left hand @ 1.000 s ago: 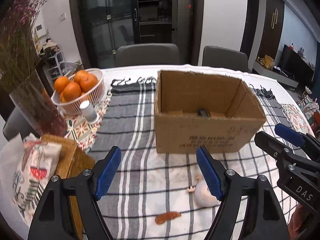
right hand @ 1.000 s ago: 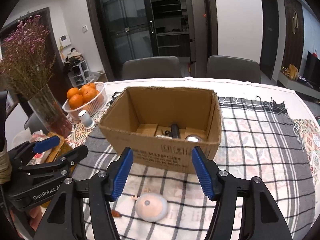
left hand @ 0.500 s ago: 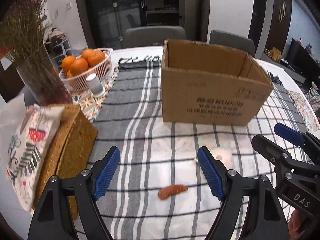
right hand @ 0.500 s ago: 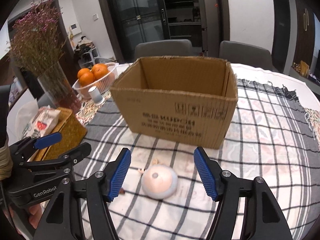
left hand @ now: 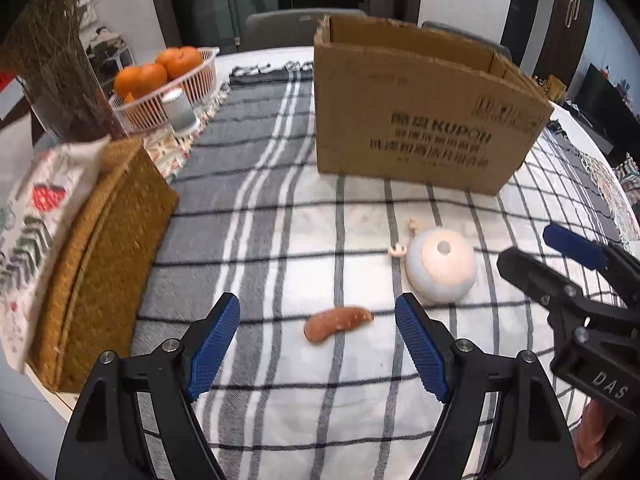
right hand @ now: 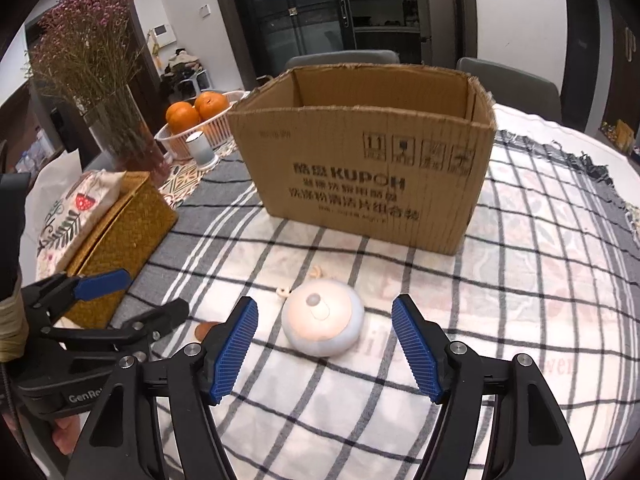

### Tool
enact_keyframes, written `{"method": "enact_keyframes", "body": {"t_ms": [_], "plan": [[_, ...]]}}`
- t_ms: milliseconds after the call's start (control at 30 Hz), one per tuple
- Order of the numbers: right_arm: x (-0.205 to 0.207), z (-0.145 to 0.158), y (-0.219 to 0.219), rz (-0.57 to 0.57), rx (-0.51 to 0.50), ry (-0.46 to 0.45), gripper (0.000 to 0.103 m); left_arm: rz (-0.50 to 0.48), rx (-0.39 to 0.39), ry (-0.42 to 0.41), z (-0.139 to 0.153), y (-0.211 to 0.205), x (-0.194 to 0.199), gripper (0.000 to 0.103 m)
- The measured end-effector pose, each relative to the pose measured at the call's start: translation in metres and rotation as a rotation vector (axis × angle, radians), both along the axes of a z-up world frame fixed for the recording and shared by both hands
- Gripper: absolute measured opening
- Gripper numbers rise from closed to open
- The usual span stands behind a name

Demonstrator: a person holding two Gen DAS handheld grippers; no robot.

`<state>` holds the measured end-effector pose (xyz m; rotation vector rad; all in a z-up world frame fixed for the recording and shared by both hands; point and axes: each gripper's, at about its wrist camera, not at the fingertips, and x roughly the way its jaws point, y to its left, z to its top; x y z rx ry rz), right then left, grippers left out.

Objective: Organize rigid objects
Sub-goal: 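Withdraw both tools toward the round white lamp and brown leaf-shaped piece, then close the left tool on the brown piece while the right tool grips the round white lamp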

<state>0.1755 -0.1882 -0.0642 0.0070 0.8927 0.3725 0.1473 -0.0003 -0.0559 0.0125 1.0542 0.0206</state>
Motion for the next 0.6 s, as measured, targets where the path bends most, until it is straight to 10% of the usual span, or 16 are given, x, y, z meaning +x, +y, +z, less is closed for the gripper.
{"method": "enact_keyframes", "body": {"t_ms": [600], "plan": [[0.008,-0.044,0.008,0.076,0.023,0.056,0.074,-0.028,-0.038,-0.033,-0.054,-0.003,-0.008,0.079]]}}
